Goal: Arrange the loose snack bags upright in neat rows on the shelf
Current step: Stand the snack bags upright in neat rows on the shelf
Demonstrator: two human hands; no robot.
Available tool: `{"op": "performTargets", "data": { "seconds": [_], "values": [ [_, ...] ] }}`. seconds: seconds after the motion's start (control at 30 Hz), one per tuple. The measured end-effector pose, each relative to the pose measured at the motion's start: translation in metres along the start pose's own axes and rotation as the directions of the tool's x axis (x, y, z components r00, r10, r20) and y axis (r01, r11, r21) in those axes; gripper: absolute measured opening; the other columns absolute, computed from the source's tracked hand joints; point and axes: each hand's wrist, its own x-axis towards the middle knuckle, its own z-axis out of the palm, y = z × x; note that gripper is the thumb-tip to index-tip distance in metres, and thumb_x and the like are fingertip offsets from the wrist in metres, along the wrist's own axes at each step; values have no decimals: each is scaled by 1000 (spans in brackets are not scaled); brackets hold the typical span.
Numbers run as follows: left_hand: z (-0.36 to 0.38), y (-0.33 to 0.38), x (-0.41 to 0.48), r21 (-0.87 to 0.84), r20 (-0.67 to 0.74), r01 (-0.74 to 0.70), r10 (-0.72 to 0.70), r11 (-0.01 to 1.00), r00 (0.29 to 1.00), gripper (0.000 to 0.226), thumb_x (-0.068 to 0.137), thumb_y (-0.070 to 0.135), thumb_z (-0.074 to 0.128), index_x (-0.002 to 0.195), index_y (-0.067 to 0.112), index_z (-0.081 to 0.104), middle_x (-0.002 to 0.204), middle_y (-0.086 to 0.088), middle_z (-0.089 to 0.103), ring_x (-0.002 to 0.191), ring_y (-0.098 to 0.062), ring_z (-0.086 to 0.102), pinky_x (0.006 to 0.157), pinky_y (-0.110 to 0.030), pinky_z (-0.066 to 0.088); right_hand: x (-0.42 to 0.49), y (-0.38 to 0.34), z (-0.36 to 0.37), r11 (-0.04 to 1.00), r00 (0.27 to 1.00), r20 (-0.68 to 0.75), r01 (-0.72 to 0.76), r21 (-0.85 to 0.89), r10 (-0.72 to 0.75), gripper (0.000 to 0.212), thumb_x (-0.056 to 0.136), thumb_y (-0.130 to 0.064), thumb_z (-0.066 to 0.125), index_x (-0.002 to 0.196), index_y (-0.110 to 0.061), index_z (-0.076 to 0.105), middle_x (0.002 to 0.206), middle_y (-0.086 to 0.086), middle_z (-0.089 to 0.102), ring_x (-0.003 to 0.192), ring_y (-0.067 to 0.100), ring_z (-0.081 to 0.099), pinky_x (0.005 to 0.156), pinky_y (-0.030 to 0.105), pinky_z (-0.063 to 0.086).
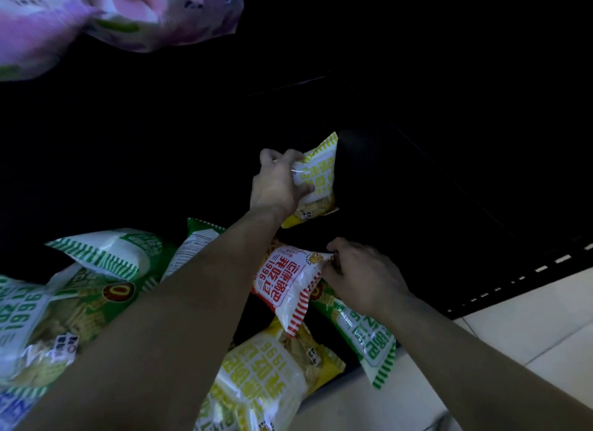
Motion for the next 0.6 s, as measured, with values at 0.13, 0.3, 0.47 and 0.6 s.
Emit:
{"op": "performTargets", "data": {
  "seconds": [0.13, 0.3, 0.47, 0.6],
  "values": [
    [-8, 6, -2, 287, -13, -60, 66, 956, 998, 61, 81, 50, 72, 134, 35, 46, 139, -5, 30, 99, -35, 60, 73, -41, 53, -1, -4, 1, 1000, 999, -25, 28, 10, -28, 36, 98, -46, 45, 128, -28, 52, 123, 1, 66, 113, 26, 60, 90, 40, 51],
    [-59, -9, -21, 257, 16, -128, 128, 958, 992, 68, 82, 45, 71, 142, 29, 42, 144, -4, 30, 119, -32, 50, 90, -43, 51, -3, -15, -1, 990, 1000, -22, -11, 138, 15, 31, 98, -46, 48, 127, -36, 53, 119, -2, 64, 107, 22, 63, 84, 36, 53],
    [-127, -51, -90, 227, 125, -168, 142, 959, 982, 57, 86, 39, 68, 138, 26, 49, 139, 0, 39, 118, -24, 53, 95, -36, 48, -13, -20, -10, 935, 991, 73, 80, 344, -111, 51, 91, -36, 62, 139, -41, 47, 113, -5, 48, 110, 16, 56, 94, 38, 49],
    [-142, -76, -133, 121, 128, -83, 68, 989, 989, 53, 88, 41, 67, 136, 24, 51, 135, 0, 42, 116, -22, 54, 91, -37, 49, -23, -23, -14, 935, 966, 49, 231, 268, -253, 61, 86, -18, 72, 140, -37, 50, 100, -7, 46, 95, 8, 52, 86, 29, 48]
  ]
}}
